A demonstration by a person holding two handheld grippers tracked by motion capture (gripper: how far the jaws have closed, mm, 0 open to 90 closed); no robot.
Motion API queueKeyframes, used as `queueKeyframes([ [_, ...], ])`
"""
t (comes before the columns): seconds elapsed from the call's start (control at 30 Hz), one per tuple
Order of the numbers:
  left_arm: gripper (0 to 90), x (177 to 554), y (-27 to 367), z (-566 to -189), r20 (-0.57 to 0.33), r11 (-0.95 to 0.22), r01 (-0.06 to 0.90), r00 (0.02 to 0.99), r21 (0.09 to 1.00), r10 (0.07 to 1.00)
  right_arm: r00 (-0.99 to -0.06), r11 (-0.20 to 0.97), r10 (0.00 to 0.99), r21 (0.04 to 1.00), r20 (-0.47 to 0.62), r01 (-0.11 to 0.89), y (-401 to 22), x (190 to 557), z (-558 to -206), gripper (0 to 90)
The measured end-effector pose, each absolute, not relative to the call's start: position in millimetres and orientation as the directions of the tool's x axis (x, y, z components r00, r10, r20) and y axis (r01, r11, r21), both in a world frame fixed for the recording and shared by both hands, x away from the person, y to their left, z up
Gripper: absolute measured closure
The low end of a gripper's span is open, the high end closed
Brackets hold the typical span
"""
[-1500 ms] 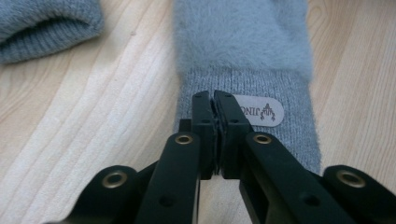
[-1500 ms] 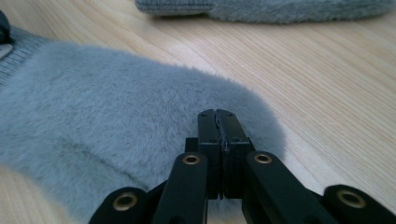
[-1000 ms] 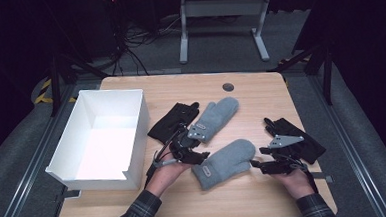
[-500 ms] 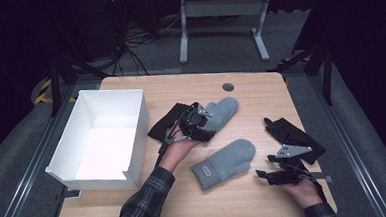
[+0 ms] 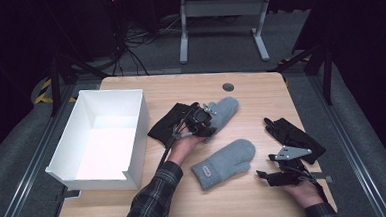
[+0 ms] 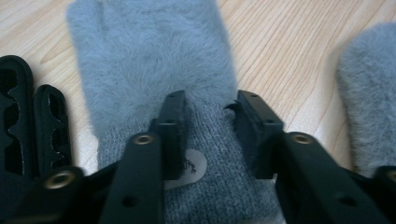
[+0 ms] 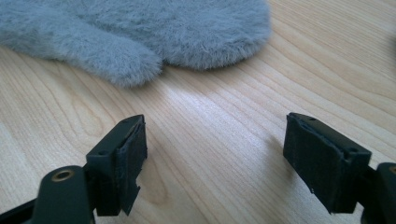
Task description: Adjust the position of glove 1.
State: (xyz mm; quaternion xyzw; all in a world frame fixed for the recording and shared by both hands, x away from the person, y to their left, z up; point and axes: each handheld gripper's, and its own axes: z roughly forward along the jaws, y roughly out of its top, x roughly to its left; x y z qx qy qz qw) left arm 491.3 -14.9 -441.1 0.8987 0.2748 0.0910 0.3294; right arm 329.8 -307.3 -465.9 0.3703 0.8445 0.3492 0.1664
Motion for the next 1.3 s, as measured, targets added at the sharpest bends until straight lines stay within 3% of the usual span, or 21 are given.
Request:
queueKeyframes([
  [0.13, 79.1, 491.3, -16.3, -440.6, -0.016, -0.633, 0.444, 0.827, 0.634, 0.563, -0.671, 0.481, 0.741, 0.716, -0.023, 0.506, -307.5, 329.6, -466.2, 22.2],
  [0.3, 84.9, 489.4, -14.5, -435.6, -0.025, -0.619, 0.458, 0.816, 0.638, 0.578, -0.671, 0.479, 0.741, 0.718, -0.022, 0.505, -307.8, 329.4, -466.5, 22.3],
  [0.67, 85.6, 457.2, 24.8, -415.7, -0.044, -0.603, 0.448, 0.825, 0.660, 0.564, -0.670, 0.477, 0.742, 0.719, -0.022, 0.505, -308.0, 329.3, -466.6, 22.6],
  [1.0, 85.0, 415.2, 53.8, -421.7, -0.060, -0.625, 0.438, 0.846, 0.646, 0.530, -0.668, 0.476, 0.744, 0.719, -0.023, 0.506, -307.8, 328.9, -466.7, 22.6],
  [1.17, 80.4, 405.2, 59.4, -424.4, -0.086, -0.616, 0.455, 0.842, 0.643, 0.532, -0.667, 0.476, 0.745, 0.719, -0.024, 0.507, -307.7, 328.9, -466.6, 22.6],
  [1.23, 69.2, 404.5, 59.7, -420.0, -0.082, -0.596, 0.458, 0.832, 0.659, 0.548, -0.667, 0.476, 0.745, 0.719, -0.024, 0.506, -307.7, 328.9, -466.6, 22.6],
  [1.3, 63.5, 407.8, 58.9, -415.0, -0.074, -0.586, 0.466, 0.820, 0.663, 0.567, -0.666, 0.476, 0.746, 0.719, -0.024, 0.507, -307.6, 328.8, -466.7, 22.5],
])
